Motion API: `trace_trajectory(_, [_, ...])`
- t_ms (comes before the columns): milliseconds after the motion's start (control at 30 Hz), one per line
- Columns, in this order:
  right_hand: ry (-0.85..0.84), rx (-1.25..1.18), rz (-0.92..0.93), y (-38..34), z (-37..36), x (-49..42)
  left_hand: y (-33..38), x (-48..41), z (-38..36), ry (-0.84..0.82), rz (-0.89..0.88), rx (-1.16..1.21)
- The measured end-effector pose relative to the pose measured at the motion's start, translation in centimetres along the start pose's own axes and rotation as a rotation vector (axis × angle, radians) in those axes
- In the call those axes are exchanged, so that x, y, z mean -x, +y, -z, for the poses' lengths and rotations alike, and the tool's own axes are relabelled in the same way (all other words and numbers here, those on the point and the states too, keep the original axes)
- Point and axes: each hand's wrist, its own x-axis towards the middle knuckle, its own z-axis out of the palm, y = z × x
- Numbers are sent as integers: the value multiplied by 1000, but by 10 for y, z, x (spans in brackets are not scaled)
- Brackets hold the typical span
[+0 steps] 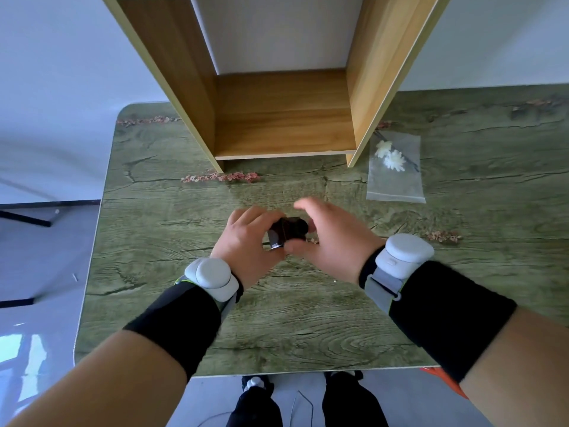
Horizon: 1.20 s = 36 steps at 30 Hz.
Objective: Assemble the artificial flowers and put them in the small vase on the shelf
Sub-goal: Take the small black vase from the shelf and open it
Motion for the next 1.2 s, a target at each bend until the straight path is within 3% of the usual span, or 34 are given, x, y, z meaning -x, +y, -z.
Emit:
trace_trajectory(200, [-11,-23,-21,2,-6,-2,0,-1,-6,-13,9,6])
trace_trajectory(567, [155,-87,-85,43,-15,-6,-8,-5,-17,-82,117,7])
trace_trajectory(933, [209,121,-197,88,-54,-18,-21,-9,-33,-125,162,38])
trace_trajectory(1100, [230,144,-163,85,-49,-17,-21,-10,-33,-122,137,22])
trace_trajectory(1200, [228,49,-47,65,-39,-18,-19,-11,-31,-116,118,9])
